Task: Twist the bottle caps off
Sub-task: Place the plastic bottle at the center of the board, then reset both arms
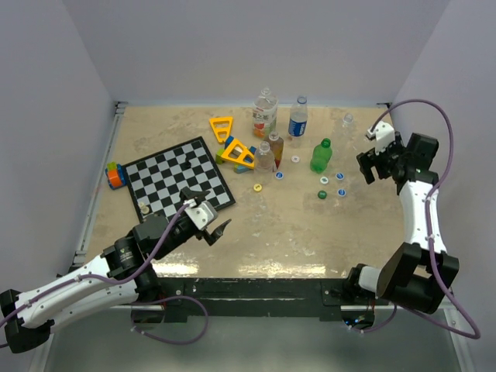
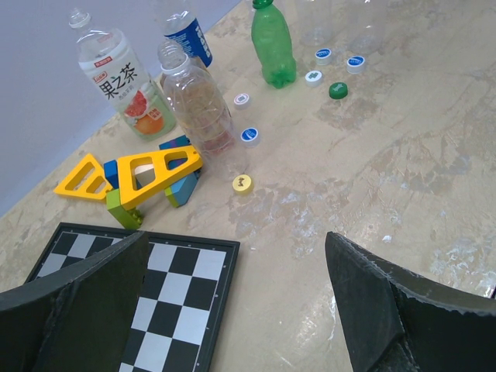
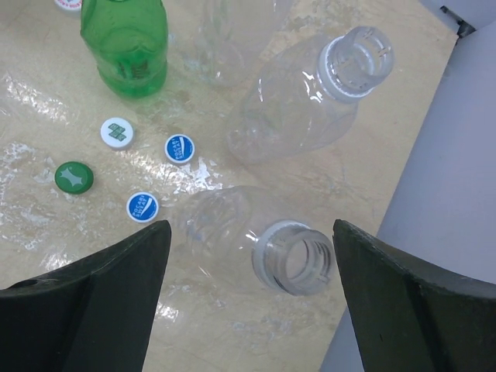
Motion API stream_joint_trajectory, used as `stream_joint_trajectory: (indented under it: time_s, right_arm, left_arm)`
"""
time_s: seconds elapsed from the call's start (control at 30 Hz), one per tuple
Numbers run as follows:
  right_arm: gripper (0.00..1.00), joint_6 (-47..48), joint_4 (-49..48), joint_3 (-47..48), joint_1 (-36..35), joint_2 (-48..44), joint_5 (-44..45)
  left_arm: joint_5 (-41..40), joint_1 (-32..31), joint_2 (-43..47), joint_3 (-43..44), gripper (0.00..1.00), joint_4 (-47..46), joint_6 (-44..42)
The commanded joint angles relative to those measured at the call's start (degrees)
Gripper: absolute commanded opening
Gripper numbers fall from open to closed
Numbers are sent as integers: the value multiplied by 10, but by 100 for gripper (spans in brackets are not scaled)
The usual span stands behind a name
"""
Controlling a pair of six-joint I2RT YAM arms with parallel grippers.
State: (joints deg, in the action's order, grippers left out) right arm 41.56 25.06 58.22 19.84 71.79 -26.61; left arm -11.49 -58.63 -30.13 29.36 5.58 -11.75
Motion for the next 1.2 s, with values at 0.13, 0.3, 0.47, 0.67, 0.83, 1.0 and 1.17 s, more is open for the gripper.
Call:
stream_joint_trajectory:
  time_s: [0.13,0.3,0.47,0.67,0.83,1.0,1.17]
  right_arm:
    - [88,0,37,45,1,-46,-26]
    - [88,-3,60,67,1,-75,-34]
    - [88,-11,83,96,2,-120,-52]
    - [96,-39,123,153,2,-148,-100]
    - [98,-87,120,191,1,-160,-114]
    - [98,-174,92,224,1,-170,-111]
    - [98,-274,33,226,1,-201,-128]
  left_arm:
    - [5,0,3,2,100,-19,-11]
    - [7,0,9,2,100,-19,-3]
    - [-17,1,17,11,100,-13,26]
    - [-119,13,-4,53,100,3,51]
    - [-107,78,-69,125,100,15,97]
    - [21,227,-169,240,100,51,212]
    - [183,378,-242,342,100,60,281]
